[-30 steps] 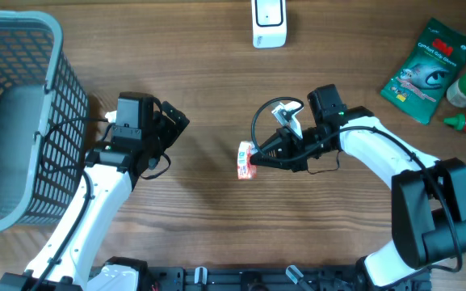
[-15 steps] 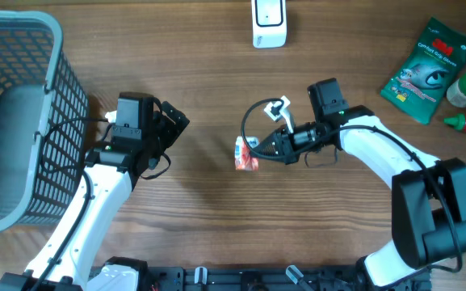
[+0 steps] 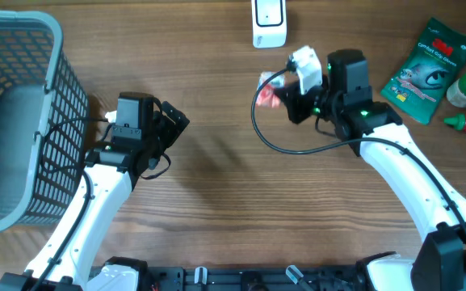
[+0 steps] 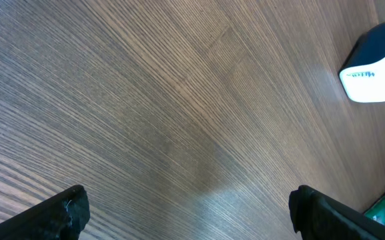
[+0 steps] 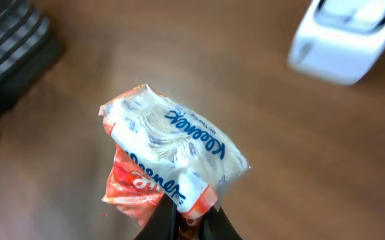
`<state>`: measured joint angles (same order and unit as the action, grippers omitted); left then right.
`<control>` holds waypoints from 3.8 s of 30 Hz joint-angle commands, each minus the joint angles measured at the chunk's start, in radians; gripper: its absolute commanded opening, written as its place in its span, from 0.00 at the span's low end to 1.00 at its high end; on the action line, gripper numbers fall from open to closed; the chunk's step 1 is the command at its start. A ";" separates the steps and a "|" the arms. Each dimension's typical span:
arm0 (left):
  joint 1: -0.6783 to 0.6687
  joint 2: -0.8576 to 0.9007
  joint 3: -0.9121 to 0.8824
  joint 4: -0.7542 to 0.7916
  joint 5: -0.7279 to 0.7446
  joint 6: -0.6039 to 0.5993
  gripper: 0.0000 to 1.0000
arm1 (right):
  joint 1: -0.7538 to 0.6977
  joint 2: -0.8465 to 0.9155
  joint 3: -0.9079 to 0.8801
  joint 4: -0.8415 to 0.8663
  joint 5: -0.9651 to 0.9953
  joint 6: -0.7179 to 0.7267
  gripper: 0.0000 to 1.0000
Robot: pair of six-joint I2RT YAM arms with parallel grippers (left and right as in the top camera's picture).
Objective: Scan the item barcode
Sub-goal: 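Hold the tissue pack's barcode in front of the white scanner, then carry the tissue pack right and set it beside the jar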
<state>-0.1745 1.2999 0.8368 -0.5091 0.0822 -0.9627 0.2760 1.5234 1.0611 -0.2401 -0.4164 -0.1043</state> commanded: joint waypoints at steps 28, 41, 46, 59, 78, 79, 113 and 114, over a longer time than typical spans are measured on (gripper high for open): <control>0.006 0.006 -0.007 0.003 -0.017 0.013 1.00 | 0.032 0.495 0.356 0.583 0.483 -1.003 0.04; 0.006 0.006 -0.007 0.003 -0.017 0.013 1.00 | 0.047 0.796 0.629 0.587 0.660 -1.192 0.04; 0.006 0.006 -0.007 0.003 -0.017 0.013 1.00 | 0.047 0.796 0.640 0.609 0.730 -1.087 0.04; 0.006 0.006 -0.007 0.003 -0.017 0.013 1.00 | 0.025 0.680 0.684 0.404 0.924 -0.875 0.04; 0.006 0.006 -0.007 0.003 -0.017 0.013 1.00 | -0.435 0.449 0.626 -0.534 0.873 0.209 0.05; 0.006 0.006 -0.007 0.003 -0.017 0.013 1.00 | -0.472 0.450 0.600 -0.541 0.829 0.217 0.04; 0.006 0.006 -0.007 0.003 -0.017 0.013 1.00 | -0.666 -0.240 0.401 -0.365 0.277 0.211 1.00; 0.006 0.006 -0.007 0.003 -0.017 0.013 1.00 | -0.666 -0.287 0.401 -0.375 0.254 0.212 1.00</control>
<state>-0.1745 1.2999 0.8368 -0.5083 0.0788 -0.9627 -0.3923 1.3701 1.4429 -0.5938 -0.0021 0.0937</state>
